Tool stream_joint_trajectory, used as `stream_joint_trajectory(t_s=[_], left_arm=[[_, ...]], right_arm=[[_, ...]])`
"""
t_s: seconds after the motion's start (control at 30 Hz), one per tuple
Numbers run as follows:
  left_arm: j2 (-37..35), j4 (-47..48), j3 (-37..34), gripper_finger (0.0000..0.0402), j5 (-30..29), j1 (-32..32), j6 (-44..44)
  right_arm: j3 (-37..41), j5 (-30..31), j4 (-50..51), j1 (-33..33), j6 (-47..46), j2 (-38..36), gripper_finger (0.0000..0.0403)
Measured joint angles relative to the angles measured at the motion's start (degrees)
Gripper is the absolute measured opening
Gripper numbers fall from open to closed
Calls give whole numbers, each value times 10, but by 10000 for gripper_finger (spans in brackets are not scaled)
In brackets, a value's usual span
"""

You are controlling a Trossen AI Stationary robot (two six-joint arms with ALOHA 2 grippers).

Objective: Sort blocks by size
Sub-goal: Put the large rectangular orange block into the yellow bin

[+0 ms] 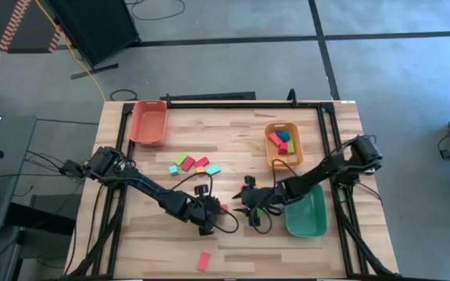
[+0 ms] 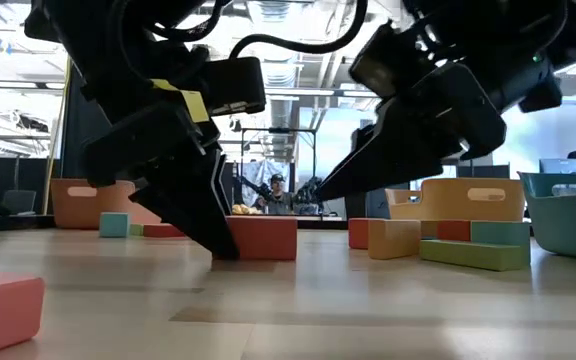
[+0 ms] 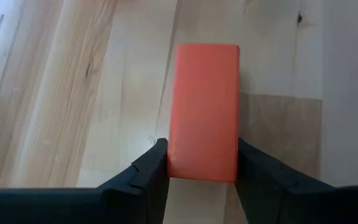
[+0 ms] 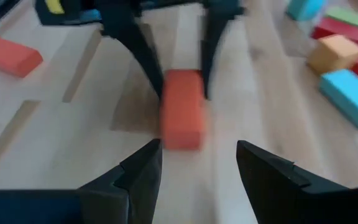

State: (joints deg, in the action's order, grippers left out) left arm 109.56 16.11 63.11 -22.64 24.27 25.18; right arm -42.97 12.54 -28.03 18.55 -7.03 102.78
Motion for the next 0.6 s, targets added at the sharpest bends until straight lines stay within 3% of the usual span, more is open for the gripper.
stream_joint_trajectory(t_s=[0.27, 0.43, 0.6], left_arm=[[0, -5, 0, 176, 11, -8, 1], [0, -4, 0, 172, 12, -8, 4], [0, -4, 0, 169, 13, -8, 4]], right_arm=[[-73, 5, 22, 6, 19, 74, 235], [-91, 44, 43, 4, 32, 82, 242], [-94, 45, 36, 1, 35, 82, 261]])
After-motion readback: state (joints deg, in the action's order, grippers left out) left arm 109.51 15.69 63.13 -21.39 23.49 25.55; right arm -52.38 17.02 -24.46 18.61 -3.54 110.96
